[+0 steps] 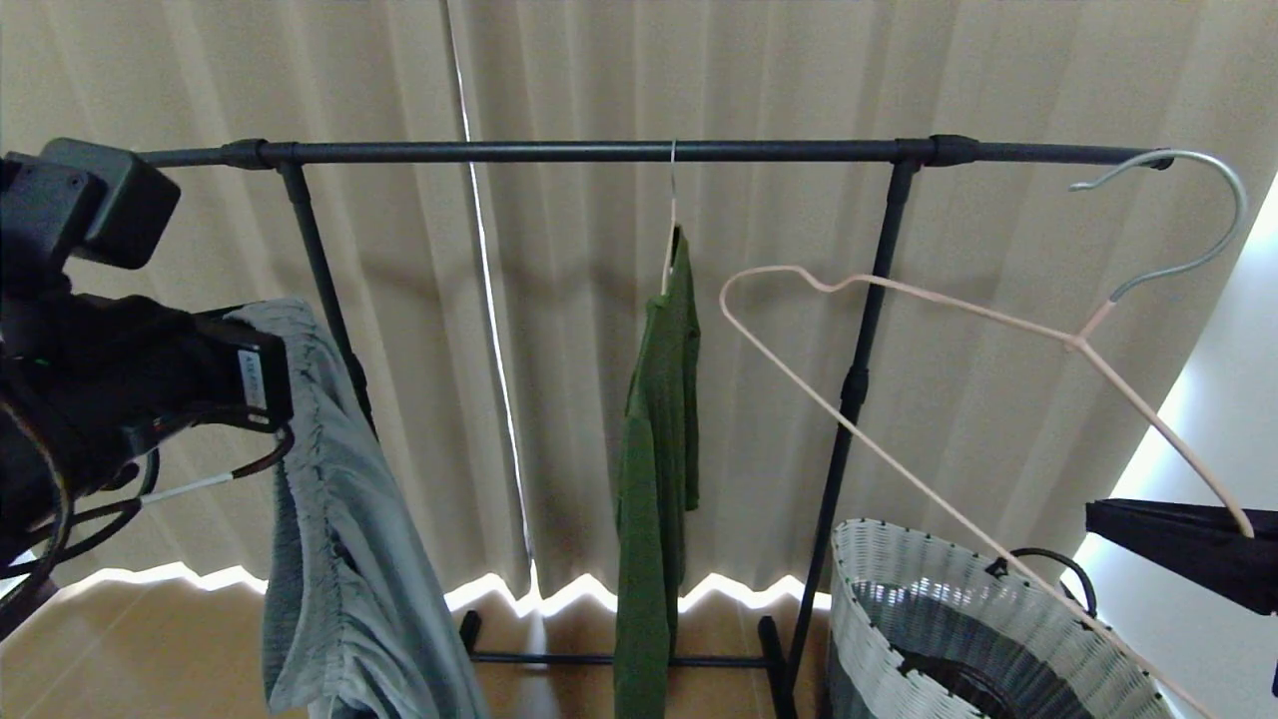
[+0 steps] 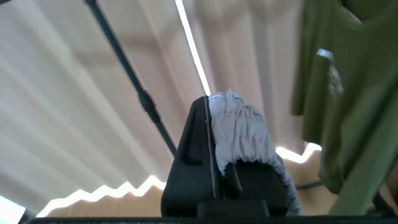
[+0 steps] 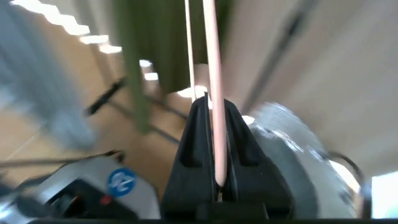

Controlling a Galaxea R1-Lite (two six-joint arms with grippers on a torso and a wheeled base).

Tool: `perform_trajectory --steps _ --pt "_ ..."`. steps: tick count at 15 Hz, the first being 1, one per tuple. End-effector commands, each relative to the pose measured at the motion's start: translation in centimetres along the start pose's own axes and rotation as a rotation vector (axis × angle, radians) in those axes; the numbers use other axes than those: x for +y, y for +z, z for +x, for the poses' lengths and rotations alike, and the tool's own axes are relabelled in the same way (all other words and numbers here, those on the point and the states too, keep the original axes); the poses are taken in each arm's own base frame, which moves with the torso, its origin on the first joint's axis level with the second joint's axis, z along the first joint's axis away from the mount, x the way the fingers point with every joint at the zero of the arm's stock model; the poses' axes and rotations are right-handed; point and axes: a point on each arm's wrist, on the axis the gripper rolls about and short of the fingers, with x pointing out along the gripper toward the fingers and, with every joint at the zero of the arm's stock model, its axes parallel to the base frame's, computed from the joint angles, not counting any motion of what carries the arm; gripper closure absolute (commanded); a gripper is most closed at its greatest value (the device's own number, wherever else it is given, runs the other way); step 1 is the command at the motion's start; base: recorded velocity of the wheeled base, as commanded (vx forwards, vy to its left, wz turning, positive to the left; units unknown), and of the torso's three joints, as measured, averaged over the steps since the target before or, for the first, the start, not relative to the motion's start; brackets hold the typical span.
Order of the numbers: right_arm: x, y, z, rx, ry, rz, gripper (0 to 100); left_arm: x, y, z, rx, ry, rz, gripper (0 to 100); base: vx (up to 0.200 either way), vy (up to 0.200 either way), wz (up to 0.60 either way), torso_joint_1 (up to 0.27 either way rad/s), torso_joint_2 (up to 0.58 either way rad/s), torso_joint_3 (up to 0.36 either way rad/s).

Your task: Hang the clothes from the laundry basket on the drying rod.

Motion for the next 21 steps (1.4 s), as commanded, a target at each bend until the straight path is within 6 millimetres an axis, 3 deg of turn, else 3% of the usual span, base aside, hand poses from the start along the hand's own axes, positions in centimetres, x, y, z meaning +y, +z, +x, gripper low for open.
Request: perform_trajectory --steps 1,4,8,9,13,19,21 --pt "1.8 0.0 0.8 0.034 0.132 -0.008 100 -2.2 1.6 2.3 0.024 -0.009 -0.063 100 0.0 0.0 0.0 0.0 0.0 0.0" --pt "4.4 -0.3 0.7 0.069 0.313 0.037 100 -4.6 3.2 4.8 0.037 0.084 -0.116 100 0.0 0.0 0.0 0.0 0.0 0.0" --pt "5.9 -0.3 1.9 0.131 0.376 0.022 100 -6.3 4.4 8.0 0.028 0.192 -0.151 100 0.0 0.0 0.0 0.0 0.0 0.0" --pt "6.1 -0.2 2.1 0.133 0.383 0.018 100 -6.3 4.5 8.1 0.029 0.199 -0.151 100 0.0 0.0 0.0 0.0 0.0 0.0" --pt "7.6 0.2 5.8 0.146 0.384 0.011 100 -6.8 4.5 7.8 0.026 0.184 -0.148 100 0.0 0.0 0.0 0.0 0.0 0.0" --pt "8.3 1.6 7.6 0.153 0.335 0.088 100 -6.9 4.6 7.8 0.03 0.185 -0.108 100 0.0 0.0 0.0 0.0 0.0 0.0" --pt "8.8 2.2 9.2 0.166 0.278 0.118 100 -6.9 4.4 7.8 0.039 0.187 -0.087 100 0.0 0.0 0.0 0.0 0.0 0.0"
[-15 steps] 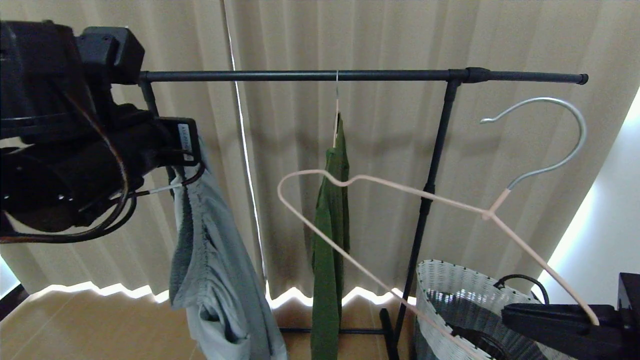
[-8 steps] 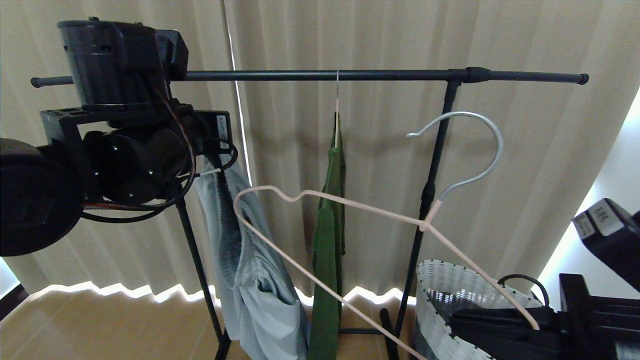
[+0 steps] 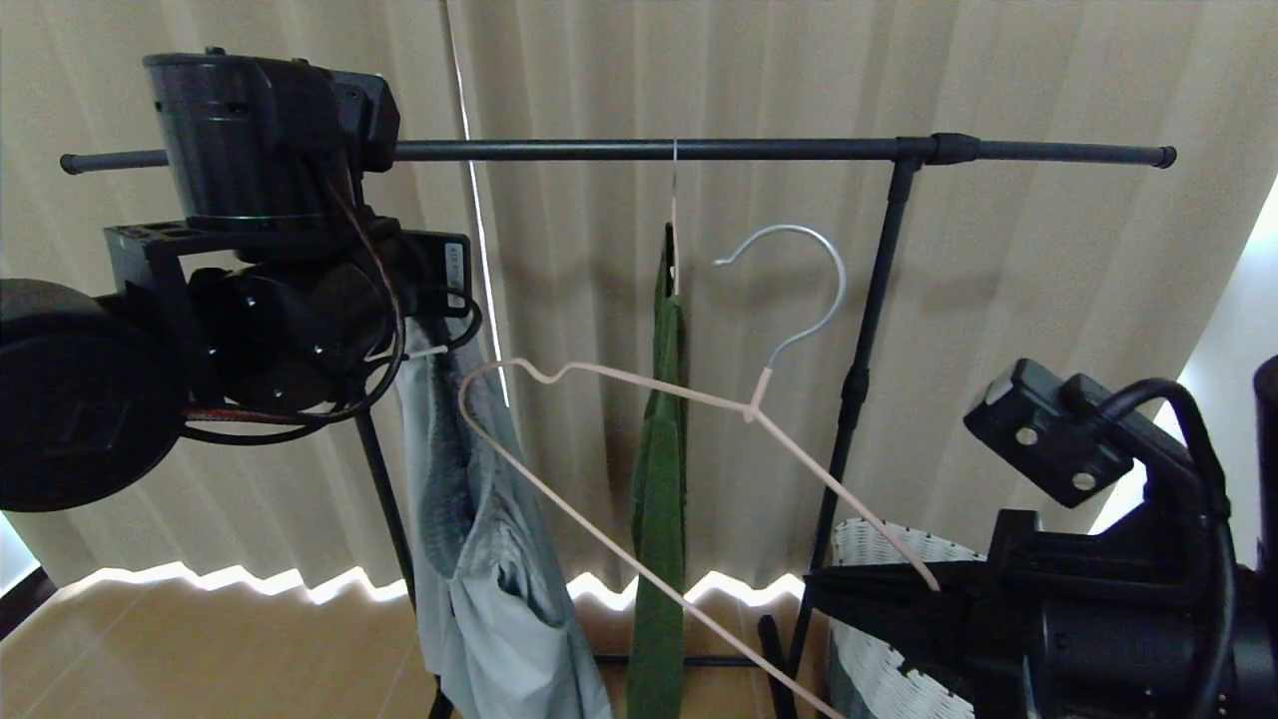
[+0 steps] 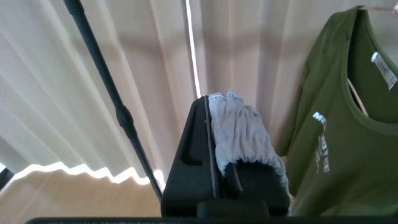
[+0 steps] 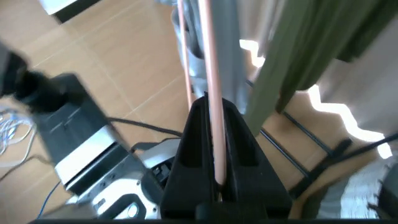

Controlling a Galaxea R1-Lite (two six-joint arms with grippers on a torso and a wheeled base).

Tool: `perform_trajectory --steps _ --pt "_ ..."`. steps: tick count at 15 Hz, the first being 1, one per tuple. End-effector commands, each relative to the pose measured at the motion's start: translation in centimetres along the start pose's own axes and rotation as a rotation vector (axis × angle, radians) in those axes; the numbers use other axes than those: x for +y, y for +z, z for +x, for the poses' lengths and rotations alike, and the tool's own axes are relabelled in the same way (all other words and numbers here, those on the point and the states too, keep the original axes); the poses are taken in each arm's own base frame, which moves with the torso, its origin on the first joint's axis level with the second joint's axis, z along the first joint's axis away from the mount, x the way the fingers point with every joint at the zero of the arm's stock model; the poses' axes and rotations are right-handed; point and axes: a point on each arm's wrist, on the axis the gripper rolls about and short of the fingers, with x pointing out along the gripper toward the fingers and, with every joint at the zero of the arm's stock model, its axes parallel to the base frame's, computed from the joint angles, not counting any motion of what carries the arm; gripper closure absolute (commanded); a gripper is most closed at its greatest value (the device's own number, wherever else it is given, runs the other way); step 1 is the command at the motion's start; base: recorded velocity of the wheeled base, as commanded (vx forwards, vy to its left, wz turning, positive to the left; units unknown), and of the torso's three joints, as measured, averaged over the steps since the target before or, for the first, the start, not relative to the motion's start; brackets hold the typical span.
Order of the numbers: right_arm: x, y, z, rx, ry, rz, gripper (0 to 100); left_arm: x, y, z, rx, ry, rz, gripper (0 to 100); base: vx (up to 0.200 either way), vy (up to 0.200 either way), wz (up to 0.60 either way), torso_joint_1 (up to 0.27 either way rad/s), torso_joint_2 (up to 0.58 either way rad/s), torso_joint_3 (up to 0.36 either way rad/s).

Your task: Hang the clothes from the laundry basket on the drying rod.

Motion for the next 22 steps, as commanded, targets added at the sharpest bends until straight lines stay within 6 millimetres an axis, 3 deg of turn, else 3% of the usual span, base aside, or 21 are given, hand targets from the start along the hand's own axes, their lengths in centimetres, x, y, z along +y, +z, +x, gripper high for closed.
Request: perform_trajectory --steps 1,4,9,12,17,22 --pt "0.1 0.8 2.6 0.026 -0.056 0.037 100 0.0 -0.1 -0.1 0.004 0.014 0.012 100 0.0 0.0 0.0 0.0 0.0 0.0" --pt "0.4 2.0 4.3 0.006 -0.094 0.093 100 0.0 -0.7 -0.3 0.022 0.046 0.069 100 0.0 0.0 0.0 0.0 0.0 0.0" --pt "0.8 3.6 4.6 -0.041 -0.079 0.098 100 -0.1 -1.4 -0.4 0.043 0.044 0.096 100 0.0 0.0 0.0 0.0 0.0 0.0" --pt "1.0 4.1 6.0 -0.034 -0.081 0.099 100 -0.2 -1.1 -1.5 0.053 0.027 0.113 100 0.0 0.0 0.0 0.0 0.0 0.0" --pt "1.3 4.7 10.5 0.005 -0.096 0.121 100 -0.5 0.2 -4.8 0.022 -0.059 0.117 100 0.0 0.0 0.0 0.0 0.0 0.0" --pt "1.7 4.2 11.4 0.01 -0.084 0.113 100 -2.3 0.4 -7.2 -0.008 -0.22 0.119 100 0.0 0.0 0.0 0.0 0.0 0.0"
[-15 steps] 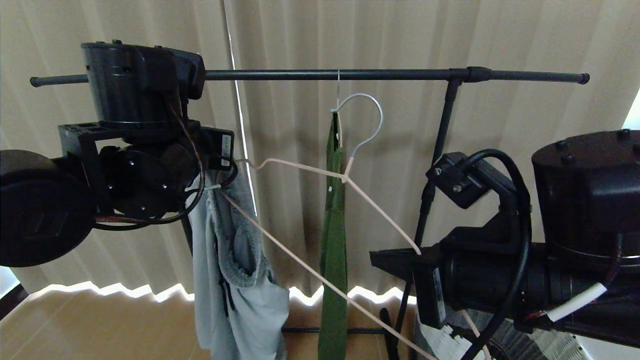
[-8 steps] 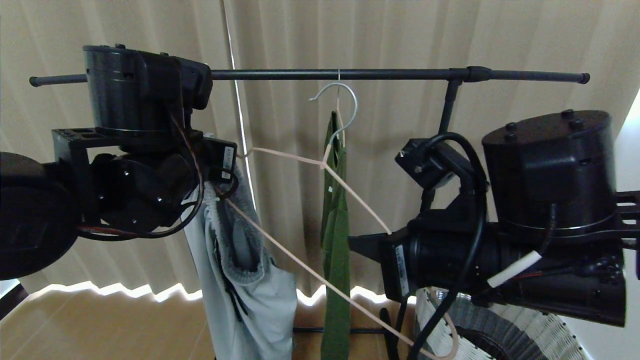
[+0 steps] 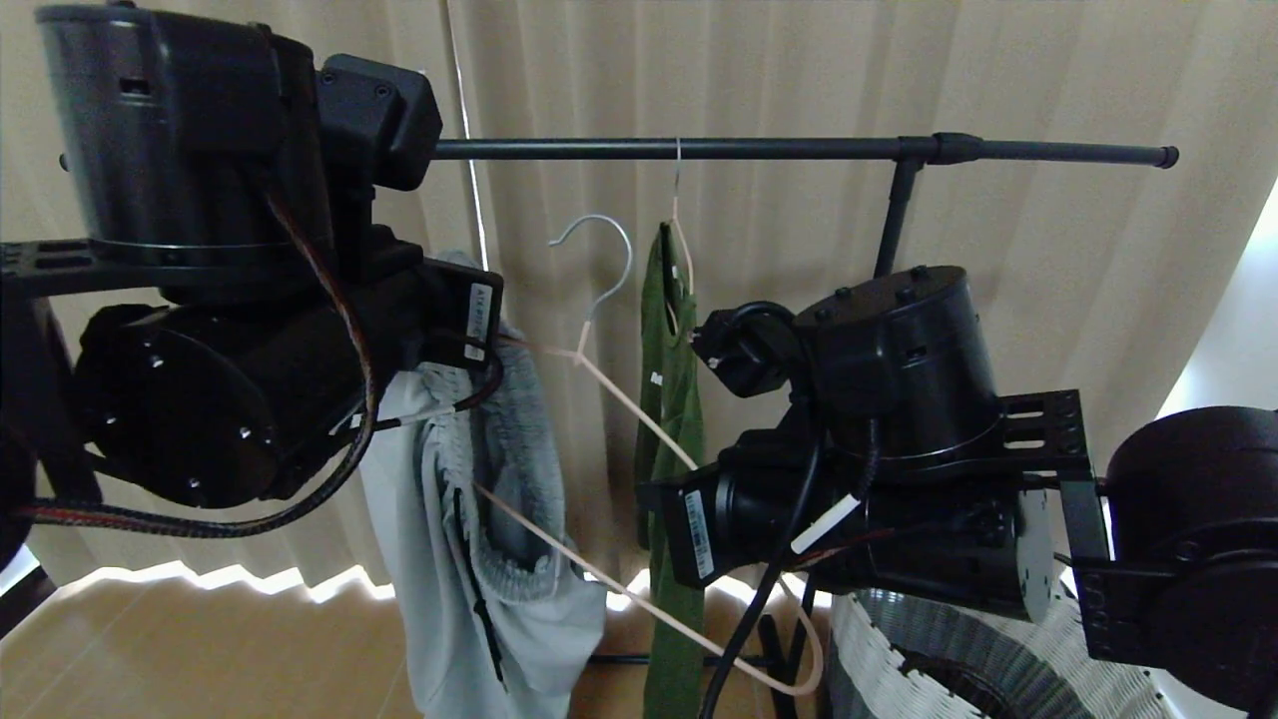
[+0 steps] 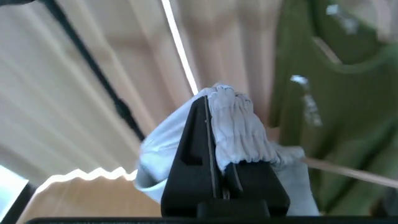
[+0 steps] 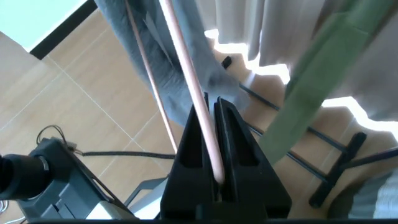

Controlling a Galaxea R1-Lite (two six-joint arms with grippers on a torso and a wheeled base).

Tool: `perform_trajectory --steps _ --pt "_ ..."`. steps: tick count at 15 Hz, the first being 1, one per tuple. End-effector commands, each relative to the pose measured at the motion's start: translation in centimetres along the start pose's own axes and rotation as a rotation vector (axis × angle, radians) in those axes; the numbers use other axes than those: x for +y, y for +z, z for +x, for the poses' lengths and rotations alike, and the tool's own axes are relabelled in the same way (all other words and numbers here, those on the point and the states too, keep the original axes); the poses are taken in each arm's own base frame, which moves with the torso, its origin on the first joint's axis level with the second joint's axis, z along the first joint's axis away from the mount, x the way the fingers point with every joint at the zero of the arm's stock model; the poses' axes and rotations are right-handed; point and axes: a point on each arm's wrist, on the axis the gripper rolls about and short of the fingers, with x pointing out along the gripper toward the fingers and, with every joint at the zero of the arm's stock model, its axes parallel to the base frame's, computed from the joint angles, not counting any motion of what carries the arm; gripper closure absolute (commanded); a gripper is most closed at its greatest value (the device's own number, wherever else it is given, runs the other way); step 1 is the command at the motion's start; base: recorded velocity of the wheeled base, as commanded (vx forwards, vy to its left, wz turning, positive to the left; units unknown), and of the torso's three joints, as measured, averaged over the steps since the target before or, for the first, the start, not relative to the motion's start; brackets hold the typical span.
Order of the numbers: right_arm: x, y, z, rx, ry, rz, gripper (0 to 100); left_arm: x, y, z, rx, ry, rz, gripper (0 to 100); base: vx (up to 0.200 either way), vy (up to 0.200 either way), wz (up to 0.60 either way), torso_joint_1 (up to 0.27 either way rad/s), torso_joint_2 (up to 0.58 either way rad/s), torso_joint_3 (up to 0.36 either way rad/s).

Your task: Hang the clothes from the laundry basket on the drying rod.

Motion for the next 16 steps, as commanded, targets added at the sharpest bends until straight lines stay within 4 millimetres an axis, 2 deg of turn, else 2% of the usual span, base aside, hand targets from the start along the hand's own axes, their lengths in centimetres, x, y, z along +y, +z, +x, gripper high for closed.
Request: perform_trajectory --steps 1,4,13,14,16 --pt "0.2 -0.4 0.3 0.01 0.002 -0.005 100 -0.9 0.1 -1.0 -0.019 -0.102 0.006 100 0.0 0.0 0.0 0.0 0.0 0.0" --pt "0.3 -0.7 -0.1 0.014 0.006 -0.009 100 -1.6 -0.9 -1.2 -0.003 -0.157 0.025 100 0.0 0.0 0.0 0.0 0.0 0.0" --pt "0.4 0.2 -1.8 -0.069 0.032 -0.03 100 -0.6 -2.4 -2.6 0.003 -0.195 0.026 100 0.0 0.0 0.0 0.0 0.0 0.0" --pt "0.4 0.5 -2.3 -0.085 0.037 -0.027 100 -0.5 -2.5 -2.7 -0.007 -0.194 0.017 0 0.0 0.0 0.0 0.0 0.0 0.0" --pt "0.5 0.8 -3.1 -0.106 0.046 -0.025 100 -0.3 -2.8 -2.9 -0.028 -0.193 0.002 0 0.0 0.0 0.0 0.0 0.0 0.0"
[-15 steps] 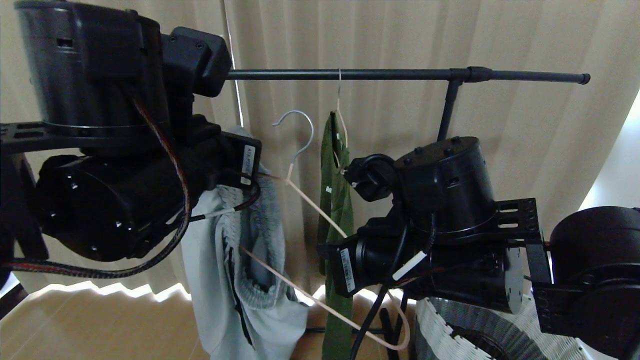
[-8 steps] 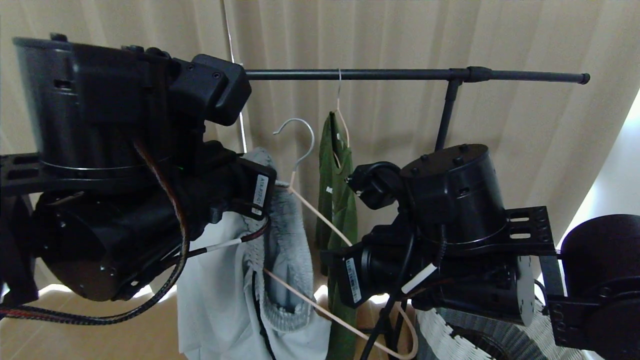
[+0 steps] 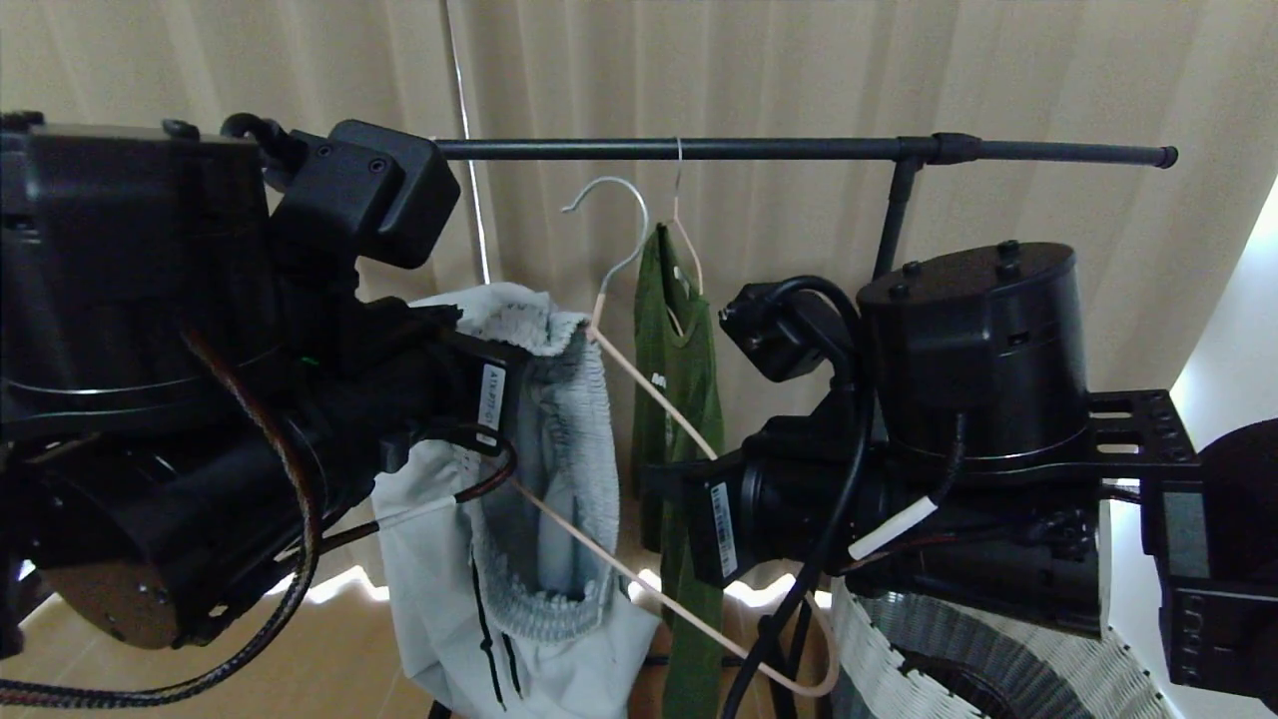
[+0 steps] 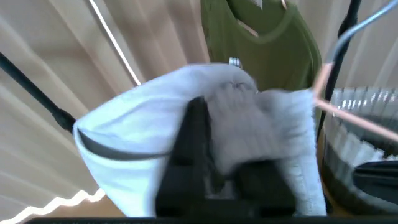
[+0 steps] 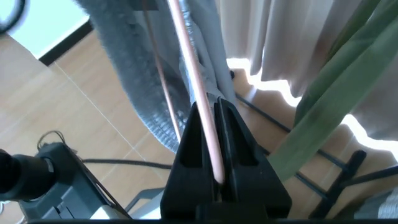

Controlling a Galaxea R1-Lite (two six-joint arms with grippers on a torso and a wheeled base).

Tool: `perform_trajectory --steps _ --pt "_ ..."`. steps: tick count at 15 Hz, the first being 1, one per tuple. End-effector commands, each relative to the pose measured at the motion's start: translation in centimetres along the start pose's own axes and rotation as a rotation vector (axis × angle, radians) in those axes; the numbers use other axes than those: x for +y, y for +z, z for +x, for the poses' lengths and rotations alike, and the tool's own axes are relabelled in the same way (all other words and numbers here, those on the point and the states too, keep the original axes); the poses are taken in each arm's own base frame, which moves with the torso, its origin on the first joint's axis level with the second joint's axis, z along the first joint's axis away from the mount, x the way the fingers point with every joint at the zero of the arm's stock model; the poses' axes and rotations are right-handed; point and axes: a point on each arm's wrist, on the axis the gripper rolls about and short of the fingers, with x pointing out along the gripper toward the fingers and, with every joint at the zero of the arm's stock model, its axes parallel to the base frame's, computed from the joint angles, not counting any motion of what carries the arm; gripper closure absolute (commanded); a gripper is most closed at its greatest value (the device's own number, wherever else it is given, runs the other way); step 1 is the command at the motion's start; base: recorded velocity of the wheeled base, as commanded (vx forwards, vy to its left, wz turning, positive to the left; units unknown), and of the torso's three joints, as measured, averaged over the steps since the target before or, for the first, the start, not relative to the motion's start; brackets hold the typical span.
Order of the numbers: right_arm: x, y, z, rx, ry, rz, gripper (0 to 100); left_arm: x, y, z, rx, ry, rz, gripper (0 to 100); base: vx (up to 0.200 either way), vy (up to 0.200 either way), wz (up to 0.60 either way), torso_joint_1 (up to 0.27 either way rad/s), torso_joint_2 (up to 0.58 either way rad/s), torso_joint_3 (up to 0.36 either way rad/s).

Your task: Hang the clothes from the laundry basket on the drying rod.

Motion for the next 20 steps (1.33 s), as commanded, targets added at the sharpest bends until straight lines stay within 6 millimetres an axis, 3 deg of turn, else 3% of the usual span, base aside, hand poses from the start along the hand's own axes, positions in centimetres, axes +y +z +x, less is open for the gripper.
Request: perform_trajectory --steps 1,7,10,12,14,17,20 --pt "0.1 0.6 -1.1 -0.03 0.013 0.003 100 0.2 -0.4 -0.4 0.0 -0.001 0.002 0 0.0 0.0 0.0 0.0 0.0 0.0" --pt "0.1 1.8 -4.3 -0.105 0.039 -0.041 100 1.3 -0.8 -2.2 -0.027 -0.07 -0.003 0 0.0 0.0 0.0 0.0 0.0 0.0" --pt "-0.6 0.7 -6.0 -0.107 0.039 -0.109 100 2.3 -0.8 -2.8 -0.038 -0.044 -0.014 0 0.0 0.0 0.0 0.0 0.0 0.0" --pt "-2.4 -0.1 -7.0 -0.137 0.023 -0.153 100 3.8 -0.2 -3.8 -0.088 -0.004 -0.014 0 0.0 0.0 0.0 0.0 0.0 0.0" --pt "-3.5 -0.7 -7.8 -0.127 0.033 -0.198 100 4.8 0.1 -4.7 -0.122 -0.016 0.013 0 0.0 0.0 0.0 0.0 0.0 0.0" --pt "-3.8 -0.5 -9.4 -0.146 0.081 -0.211 100 6.6 0.4 -6.1 -0.218 -0.132 0.196 0 0.0 0.0 0.0 0.0 0.0 0.0" --pt "-3.6 0.0 -9.1 -0.165 0.089 -0.211 100 5.5 -1.0 -6.3 -0.197 -0.209 0.247 0 0.0 0.0 0.0 0.0 0.0 0.0"
